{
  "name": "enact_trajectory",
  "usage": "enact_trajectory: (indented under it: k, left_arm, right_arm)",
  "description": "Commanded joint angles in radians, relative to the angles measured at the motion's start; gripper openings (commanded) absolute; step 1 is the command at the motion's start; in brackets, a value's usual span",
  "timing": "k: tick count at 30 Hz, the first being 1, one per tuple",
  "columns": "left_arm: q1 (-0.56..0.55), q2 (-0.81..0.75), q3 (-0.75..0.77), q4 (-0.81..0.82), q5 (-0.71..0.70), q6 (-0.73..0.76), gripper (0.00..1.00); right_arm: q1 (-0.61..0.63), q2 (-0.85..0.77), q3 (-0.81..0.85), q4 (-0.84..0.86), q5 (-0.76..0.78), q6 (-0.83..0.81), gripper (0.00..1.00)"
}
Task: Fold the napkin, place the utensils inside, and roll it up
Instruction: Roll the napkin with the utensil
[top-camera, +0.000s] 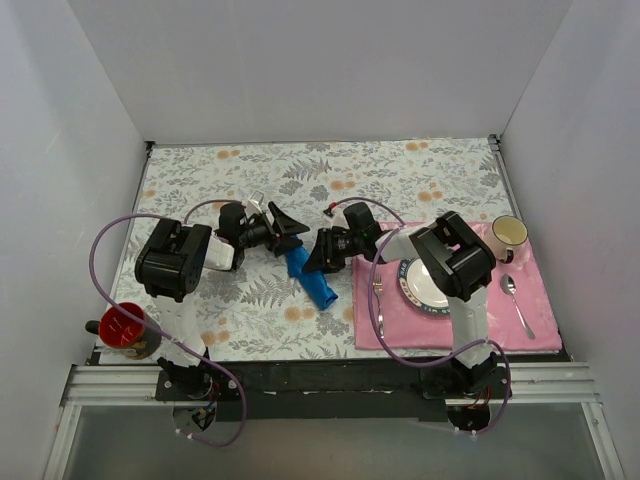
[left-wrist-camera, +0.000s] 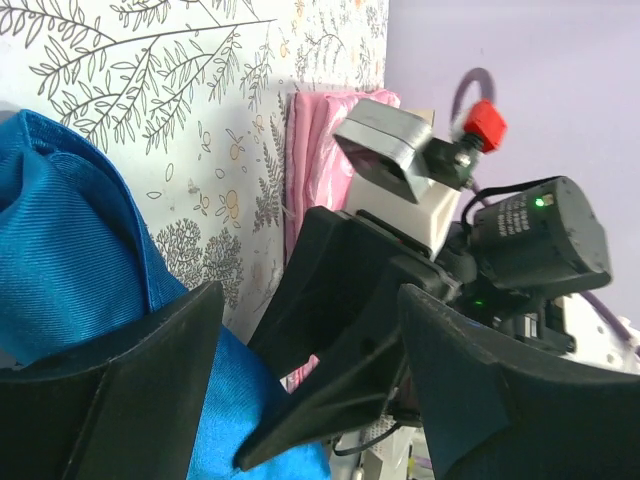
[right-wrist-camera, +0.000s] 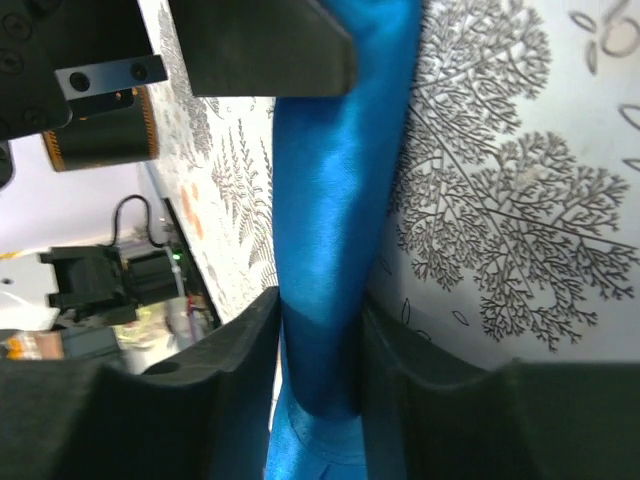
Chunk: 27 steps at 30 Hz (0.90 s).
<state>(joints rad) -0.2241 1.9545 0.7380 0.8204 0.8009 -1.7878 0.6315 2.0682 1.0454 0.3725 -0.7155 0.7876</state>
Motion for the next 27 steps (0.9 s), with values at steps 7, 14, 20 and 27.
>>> enact_trajectory:
  k: [7,14,20,27]
  left_arm:
    - [0.006,0.024,-0.002,-0.118,-0.063,0.087,0.70]
    - [0.006,0.007,0.014,-0.145,-0.065,0.108,0.70]
    - [0.006,-0.017,0.023,-0.188,-0.071,0.142,0.70]
    - [0.006,-0.020,0.043,-0.215,-0.072,0.157,0.70]
  right_arm:
    - [0.037,-0.112,0.096,-0.437,0.204,-0.344,0.64]
    - [0.040,-0.157,0.010,-0.465,0.231,-0.416,0.64]
    - [0.051,-0.126,-0.027,-0.406,0.209,-0.395,0.54]
    - [0.063,-0.155,-0.042,-0.483,0.295,-0.456,0.47]
